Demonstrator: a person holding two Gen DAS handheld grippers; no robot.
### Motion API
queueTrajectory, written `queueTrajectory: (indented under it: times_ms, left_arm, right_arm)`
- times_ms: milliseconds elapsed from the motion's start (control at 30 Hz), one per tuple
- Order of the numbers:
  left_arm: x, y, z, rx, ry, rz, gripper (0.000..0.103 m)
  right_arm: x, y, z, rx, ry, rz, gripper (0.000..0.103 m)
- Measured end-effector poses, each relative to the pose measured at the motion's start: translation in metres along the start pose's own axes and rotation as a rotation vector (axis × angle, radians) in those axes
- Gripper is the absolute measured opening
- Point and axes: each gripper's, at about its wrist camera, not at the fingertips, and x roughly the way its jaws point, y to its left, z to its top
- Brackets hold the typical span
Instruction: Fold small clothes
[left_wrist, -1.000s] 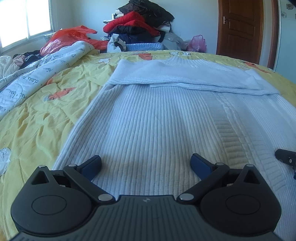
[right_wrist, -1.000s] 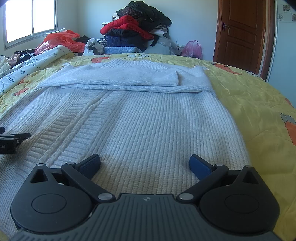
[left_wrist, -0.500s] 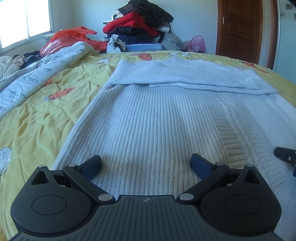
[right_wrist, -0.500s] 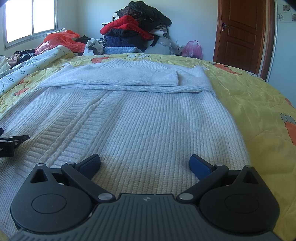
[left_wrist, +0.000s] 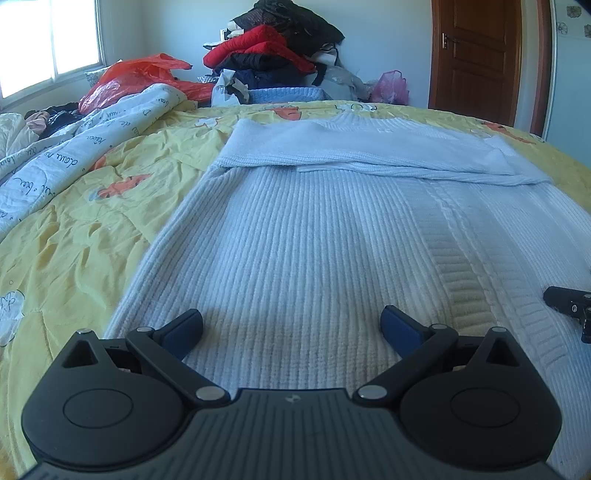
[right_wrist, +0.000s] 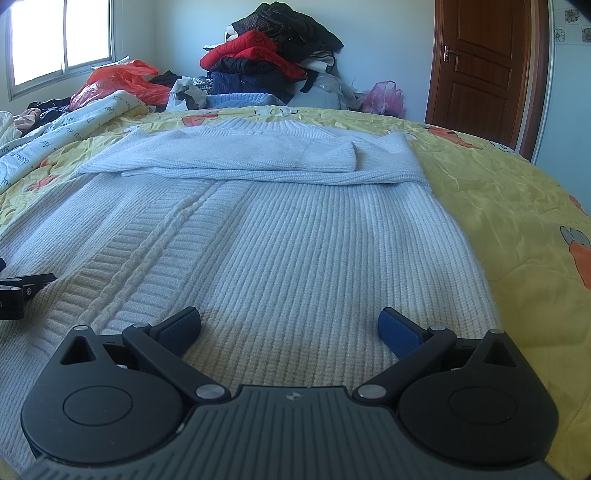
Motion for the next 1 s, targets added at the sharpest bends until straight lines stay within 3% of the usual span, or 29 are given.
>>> queueTrajectory:
  times_ms: [700,1000]
  left_arm:
    - [-0.037,0.013,-0.024,0.016,0.048,-0.042,0.103]
    - [-0.058,0.030,-0.037,0.062,0.088,-0.046,0.103]
  right_arm:
    - [-0.023,0.002,-0.014,-0.036,-0.006,0.016,0.103]
    - [-0.058,-0.007,-0.032,-0.113,0.090,0.109,0.103]
